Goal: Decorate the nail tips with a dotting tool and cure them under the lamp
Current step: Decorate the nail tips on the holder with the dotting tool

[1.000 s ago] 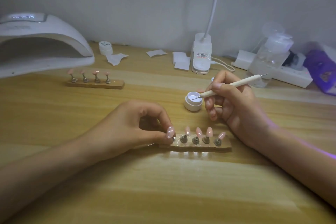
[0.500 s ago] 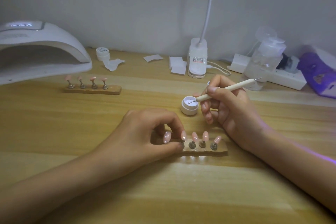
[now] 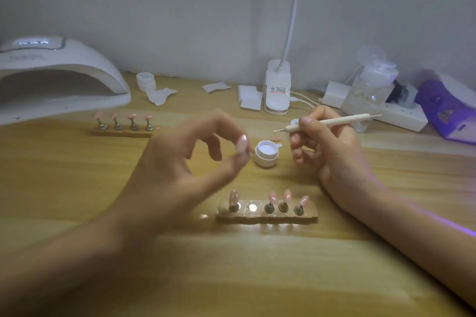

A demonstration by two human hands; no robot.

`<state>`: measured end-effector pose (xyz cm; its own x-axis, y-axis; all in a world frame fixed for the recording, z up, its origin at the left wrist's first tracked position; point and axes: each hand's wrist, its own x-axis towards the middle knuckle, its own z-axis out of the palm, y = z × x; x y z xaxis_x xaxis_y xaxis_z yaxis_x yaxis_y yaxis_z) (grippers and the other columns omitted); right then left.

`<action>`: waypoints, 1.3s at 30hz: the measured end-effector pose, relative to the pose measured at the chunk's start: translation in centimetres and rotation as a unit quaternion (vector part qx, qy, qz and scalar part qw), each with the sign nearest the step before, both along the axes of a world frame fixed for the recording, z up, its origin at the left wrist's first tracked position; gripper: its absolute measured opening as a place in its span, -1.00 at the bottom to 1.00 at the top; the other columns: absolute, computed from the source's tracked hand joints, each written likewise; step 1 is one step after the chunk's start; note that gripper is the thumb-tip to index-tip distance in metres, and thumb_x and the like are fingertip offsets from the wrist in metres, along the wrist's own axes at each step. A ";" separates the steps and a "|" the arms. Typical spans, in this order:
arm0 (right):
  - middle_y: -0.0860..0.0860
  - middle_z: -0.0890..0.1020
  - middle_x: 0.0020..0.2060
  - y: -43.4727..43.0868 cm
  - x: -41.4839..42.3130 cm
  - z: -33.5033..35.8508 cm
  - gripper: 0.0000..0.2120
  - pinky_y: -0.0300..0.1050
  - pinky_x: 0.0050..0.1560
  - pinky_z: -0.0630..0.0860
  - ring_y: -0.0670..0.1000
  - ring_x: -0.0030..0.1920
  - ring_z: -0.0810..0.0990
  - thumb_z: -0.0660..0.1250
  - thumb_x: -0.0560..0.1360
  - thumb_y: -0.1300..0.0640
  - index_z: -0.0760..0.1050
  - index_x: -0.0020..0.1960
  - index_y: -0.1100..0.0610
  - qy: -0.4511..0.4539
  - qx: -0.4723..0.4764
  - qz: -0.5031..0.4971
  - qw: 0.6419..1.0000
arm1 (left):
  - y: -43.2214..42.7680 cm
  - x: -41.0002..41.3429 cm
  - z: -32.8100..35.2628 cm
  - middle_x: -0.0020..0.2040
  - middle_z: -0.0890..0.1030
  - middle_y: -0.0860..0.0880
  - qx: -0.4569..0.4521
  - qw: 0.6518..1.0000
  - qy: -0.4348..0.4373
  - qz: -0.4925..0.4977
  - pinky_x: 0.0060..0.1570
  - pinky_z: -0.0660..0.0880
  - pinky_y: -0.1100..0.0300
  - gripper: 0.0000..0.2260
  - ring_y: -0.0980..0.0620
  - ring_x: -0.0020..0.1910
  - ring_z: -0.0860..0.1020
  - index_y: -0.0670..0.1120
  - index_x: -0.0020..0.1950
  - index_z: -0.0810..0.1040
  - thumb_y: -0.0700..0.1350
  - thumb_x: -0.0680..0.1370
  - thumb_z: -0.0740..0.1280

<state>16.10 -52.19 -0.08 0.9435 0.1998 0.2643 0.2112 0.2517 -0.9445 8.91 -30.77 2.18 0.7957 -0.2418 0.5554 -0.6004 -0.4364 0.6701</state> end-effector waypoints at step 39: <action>0.05 0.60 -0.41 -0.5 0.8 0.0 -0.82 -0.20 -0.45 0.49 0.03 -0.45 0.57 0.35 0.51 0.06 0.39 -0.20 0.07 -0.090 -0.078 -0.035 0.992 | 0.2 5.1 -3.3 -0.22 0.65 0.21 0.035 0.986 0.150 -0.066 -0.33 0.36 0.46 -0.84 0.22 -0.38 0.49 0.04 -0.18 0.65 -0.23 0.46 0.50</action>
